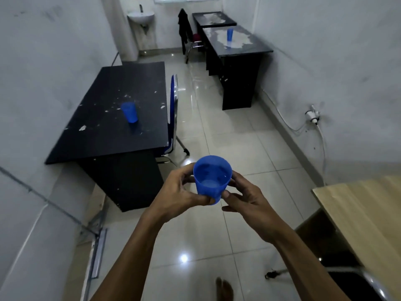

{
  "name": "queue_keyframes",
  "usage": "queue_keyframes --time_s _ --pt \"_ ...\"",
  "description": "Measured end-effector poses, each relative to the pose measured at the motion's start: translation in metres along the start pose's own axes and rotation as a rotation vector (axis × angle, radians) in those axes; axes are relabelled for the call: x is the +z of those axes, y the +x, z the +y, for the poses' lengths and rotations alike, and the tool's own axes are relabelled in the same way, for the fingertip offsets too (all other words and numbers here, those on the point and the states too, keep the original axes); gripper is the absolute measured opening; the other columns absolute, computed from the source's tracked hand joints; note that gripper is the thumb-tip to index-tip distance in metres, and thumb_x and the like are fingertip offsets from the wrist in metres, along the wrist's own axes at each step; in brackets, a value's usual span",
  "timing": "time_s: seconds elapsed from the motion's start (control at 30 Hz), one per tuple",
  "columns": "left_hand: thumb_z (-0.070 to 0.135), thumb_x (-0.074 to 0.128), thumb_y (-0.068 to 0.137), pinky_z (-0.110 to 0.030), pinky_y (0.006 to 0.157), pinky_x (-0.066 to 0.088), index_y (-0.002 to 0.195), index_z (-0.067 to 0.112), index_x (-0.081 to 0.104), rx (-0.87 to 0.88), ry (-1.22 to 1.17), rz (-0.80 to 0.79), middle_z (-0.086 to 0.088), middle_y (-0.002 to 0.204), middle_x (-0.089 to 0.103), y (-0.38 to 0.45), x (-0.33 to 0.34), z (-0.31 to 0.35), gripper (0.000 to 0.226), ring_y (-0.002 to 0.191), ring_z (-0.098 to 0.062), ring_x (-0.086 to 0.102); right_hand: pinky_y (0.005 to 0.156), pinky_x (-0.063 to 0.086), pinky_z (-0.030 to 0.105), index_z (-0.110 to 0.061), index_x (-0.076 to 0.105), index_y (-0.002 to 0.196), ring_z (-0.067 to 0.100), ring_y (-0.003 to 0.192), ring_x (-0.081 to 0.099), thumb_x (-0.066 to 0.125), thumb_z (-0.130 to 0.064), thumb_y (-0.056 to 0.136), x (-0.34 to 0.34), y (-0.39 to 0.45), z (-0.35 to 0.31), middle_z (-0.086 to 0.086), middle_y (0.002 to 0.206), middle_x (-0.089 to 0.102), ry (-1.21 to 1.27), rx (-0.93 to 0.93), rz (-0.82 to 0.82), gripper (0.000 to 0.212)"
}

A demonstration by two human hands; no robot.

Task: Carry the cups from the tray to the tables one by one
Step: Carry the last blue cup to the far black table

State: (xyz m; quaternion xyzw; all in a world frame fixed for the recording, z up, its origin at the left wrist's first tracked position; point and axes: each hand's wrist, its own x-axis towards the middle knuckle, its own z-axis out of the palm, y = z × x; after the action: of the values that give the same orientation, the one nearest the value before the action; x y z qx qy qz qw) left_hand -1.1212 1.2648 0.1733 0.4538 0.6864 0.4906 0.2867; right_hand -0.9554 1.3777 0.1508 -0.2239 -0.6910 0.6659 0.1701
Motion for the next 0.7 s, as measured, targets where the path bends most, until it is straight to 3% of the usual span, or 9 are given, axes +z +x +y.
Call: queue_keyframes --time_s 0.27,0.47,0.6,0.7 --pt "0.008 0.087 0.068 -0.036 0.103 0.046 0.123 0.029 0.062 -0.021 -0.018 0.015 0.015 0.117 0.067 0.186 -0.005 -0.008 0.064 0.113 -0.006 0.060 0.089 0.059 0.035 -0.049 0.041 0.134 0.003 0.107 0.066 0.056 -0.020 0.095 -0.093 0.162 -0.016 -0.027 0.124 0.054 -0.007 -0.008 -0.001 0.050" --pt "0.010 0.087 0.064 -0.041 0.103 0.049 0.124 0.026 0.063 -0.014 -0.026 0.010 0.010 0.118 0.069 0.316 -0.018 -0.028 0.067 0.114 -0.012 0.062 0.086 0.059 0.032 -0.051 0.042 0.131 -0.001 0.105 0.066 0.056 -0.019 0.096 -0.145 0.277 -0.016 -0.029 0.122 0.055 -0.018 -0.006 0.007 0.049" --pt "0.010 0.089 0.064 -0.037 0.096 0.050 0.122 0.027 0.064 0.002 -0.027 0.002 0.011 0.115 0.069 0.406 -0.033 -0.048 0.066 0.109 -0.010 0.063 0.088 0.059 0.035 -0.052 0.043 0.130 0.000 0.107 0.065 0.056 -0.018 0.096 -0.175 0.363 -0.013 -0.027 0.123 0.056 -0.031 -0.011 0.026 0.050" --pt "0.009 0.088 0.065 -0.042 0.100 0.051 0.123 0.027 0.063 0.000 -0.034 -0.018 0.012 0.117 0.068 0.481 -0.051 -0.061 0.066 0.112 -0.009 0.062 0.088 0.059 0.033 -0.053 0.044 0.129 -0.002 0.106 0.065 0.057 -0.017 0.096 -0.196 0.436 -0.015 -0.028 0.124 0.054 -0.023 -0.003 0.046 0.050"
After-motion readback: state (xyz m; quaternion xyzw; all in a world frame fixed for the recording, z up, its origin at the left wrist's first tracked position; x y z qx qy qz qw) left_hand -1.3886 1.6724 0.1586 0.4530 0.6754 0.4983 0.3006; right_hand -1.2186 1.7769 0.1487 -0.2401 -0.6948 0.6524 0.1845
